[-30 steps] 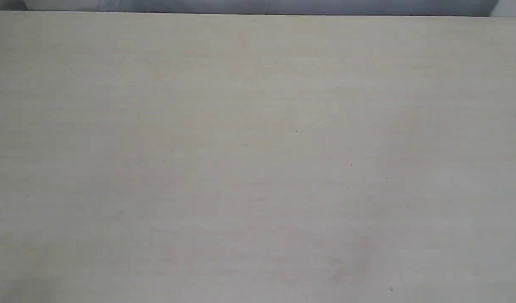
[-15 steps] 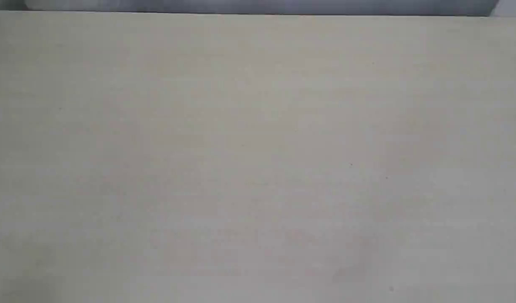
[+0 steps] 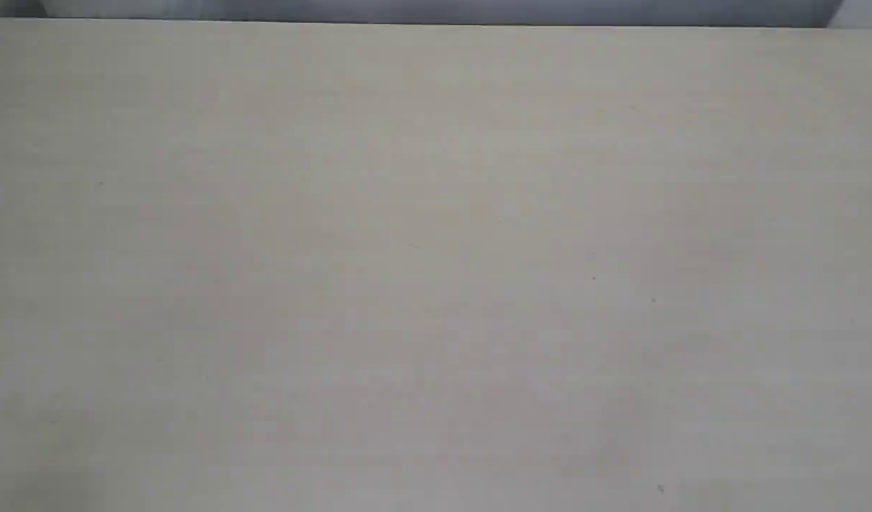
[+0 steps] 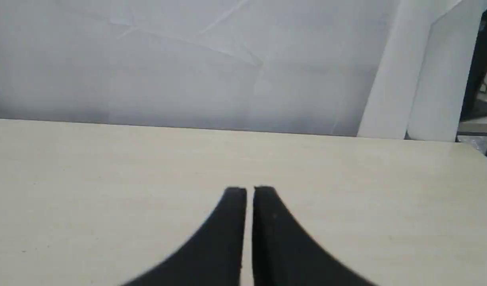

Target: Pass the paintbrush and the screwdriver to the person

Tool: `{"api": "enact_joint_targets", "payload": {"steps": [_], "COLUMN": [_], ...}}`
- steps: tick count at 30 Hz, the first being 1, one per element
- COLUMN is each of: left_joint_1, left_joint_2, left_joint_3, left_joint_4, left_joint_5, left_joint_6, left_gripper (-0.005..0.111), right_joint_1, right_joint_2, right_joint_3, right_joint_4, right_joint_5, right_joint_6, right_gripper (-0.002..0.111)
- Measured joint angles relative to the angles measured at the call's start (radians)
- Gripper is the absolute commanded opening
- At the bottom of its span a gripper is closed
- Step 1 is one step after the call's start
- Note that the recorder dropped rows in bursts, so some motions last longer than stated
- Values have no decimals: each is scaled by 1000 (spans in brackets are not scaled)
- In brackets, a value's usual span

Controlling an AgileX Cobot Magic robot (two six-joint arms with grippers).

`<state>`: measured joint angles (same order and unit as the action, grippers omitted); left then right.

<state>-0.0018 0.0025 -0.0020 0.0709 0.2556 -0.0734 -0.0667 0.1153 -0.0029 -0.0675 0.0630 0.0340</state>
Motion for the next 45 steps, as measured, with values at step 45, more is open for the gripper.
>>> {"api": "enact_joint_targets", "payload": {"steps": [45], "left_joint_1": [0], "left_joint_2": [0], "left_joint_3": [0], "left_joint_4": [0], "left_joint_5": [0], "left_joint_6": [0], "left_gripper": [0], "right_joint_1": [0], "right_joint_2": [0], "right_joint_3": [0], "right_joint_4": [12], "right_joint_5": [201], "right_joint_6": [3], "right_gripper": [5]}}
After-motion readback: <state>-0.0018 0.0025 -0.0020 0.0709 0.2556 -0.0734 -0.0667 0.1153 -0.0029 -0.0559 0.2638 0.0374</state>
